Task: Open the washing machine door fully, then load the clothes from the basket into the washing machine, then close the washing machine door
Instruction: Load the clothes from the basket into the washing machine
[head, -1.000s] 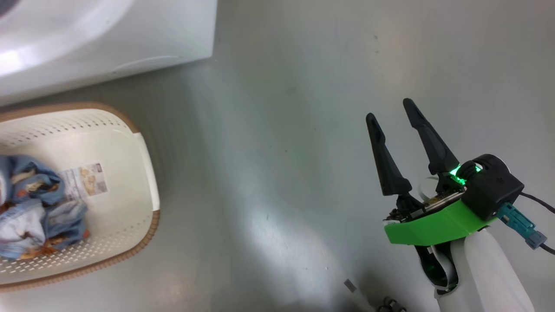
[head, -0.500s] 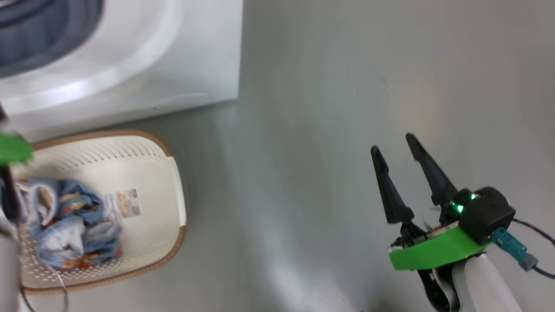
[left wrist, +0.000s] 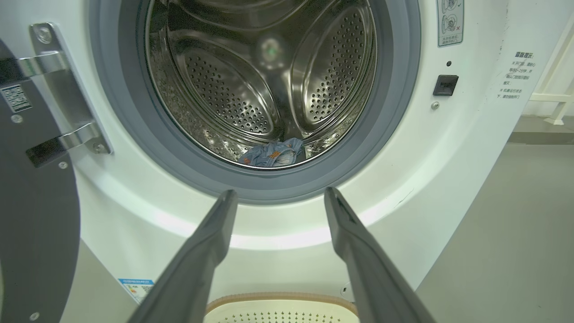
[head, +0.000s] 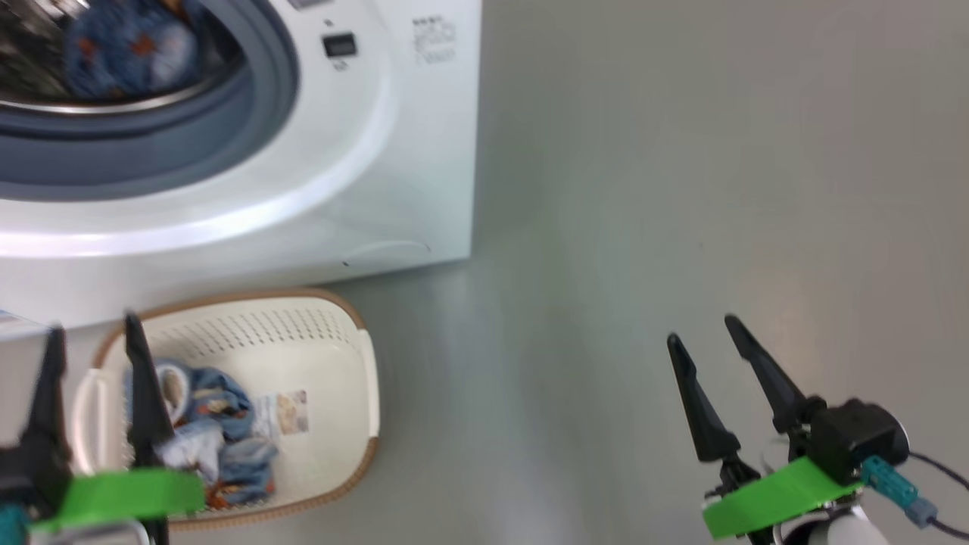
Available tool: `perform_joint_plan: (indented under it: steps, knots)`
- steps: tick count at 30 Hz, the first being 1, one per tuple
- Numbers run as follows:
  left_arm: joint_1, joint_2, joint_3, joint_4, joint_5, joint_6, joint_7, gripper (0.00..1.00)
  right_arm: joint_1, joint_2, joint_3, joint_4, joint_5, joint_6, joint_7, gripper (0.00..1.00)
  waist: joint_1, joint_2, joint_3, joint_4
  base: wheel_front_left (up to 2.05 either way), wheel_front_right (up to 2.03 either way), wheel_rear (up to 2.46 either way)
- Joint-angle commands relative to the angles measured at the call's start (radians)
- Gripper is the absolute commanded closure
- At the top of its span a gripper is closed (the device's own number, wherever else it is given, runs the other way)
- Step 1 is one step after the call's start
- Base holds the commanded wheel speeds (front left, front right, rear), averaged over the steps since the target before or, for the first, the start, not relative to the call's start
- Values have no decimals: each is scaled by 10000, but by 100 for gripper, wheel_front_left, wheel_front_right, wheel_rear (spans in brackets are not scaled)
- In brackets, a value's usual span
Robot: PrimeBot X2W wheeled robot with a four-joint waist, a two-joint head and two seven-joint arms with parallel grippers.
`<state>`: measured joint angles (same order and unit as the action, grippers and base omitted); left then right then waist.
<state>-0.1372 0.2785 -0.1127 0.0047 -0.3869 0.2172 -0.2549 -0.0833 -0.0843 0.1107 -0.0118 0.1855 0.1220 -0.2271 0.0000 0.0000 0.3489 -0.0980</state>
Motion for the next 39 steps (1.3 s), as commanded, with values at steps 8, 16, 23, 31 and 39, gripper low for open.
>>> perform_joint_plan:
  steps: [8,16,23,31,39]
  knots:
    - [1652,48,-26,-913,152,307,265,0,924,-83,-15,-574,-275,87,443,0,0,0,-1829,888,0,0,0]
    - [2491,-79,-583,-974,97,161,487,0,1655,33,-201,-869,-395,87,847,0,0,0,-2897,1222,0,0,0]
    - [2914,5,-730,-1018,45,137,679,0,2086,140,-246,-1058,-470,87,1028,0,0,0,-3392,1249,0,0,0]
    - [3087,18,-795,-1022,-67,129,749,0,2370,226,-352,-1220,-450,87,1118,0,0,0,-3663,1238,0,0,0]
    - [3110,55,-800,-978,-127,128,708,0,2460,273,-375,-1309,-488,87,1177,0,0,0,-3808,1253,0,0,0]
